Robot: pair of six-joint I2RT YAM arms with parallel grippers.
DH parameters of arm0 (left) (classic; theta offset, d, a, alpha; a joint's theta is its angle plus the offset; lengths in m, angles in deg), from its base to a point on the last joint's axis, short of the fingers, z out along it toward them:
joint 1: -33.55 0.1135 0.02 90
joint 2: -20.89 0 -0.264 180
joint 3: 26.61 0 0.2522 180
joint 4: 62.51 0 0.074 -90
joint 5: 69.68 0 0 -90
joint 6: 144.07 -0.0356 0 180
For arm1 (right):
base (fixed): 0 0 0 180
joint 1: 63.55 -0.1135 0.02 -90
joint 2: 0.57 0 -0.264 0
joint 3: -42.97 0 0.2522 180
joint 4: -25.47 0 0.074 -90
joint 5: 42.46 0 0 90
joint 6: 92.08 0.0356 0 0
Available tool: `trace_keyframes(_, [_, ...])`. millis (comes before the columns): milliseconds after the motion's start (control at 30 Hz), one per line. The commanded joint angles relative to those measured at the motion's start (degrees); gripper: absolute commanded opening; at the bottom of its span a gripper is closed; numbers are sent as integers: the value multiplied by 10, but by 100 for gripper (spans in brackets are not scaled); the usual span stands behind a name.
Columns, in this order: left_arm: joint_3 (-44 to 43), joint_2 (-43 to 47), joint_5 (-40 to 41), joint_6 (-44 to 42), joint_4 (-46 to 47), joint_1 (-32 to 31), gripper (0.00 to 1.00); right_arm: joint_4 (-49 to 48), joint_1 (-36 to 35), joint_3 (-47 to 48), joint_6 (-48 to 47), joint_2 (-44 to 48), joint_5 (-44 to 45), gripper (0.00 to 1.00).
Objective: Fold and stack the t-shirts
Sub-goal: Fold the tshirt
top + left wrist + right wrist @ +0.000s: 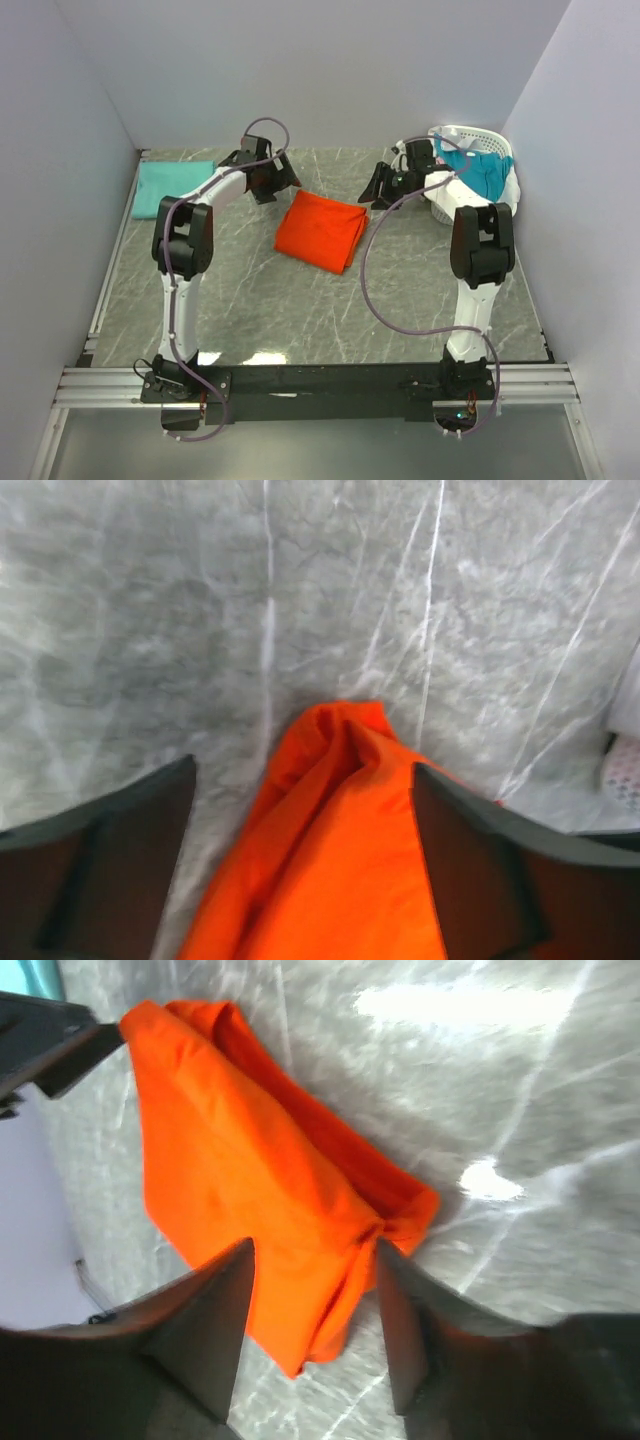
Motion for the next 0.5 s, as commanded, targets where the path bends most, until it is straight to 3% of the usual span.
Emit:
trace_keyframes(0, [-2,44,-1,-6,7,4,99,30,7,30,-13,23,34,61])
trace_keyframes(67, [34,70,2,-4,19,2,99,21,3,5,-11,65,55,69])
trace_keyframes(333, [154,193,-10,0,76,-31,99,-20,-55,-96,4,173,64,72])
trace_keyframes(467, [109,154,-69,-21,59,-35,100,-40,-71,-105,30,162,41,73])
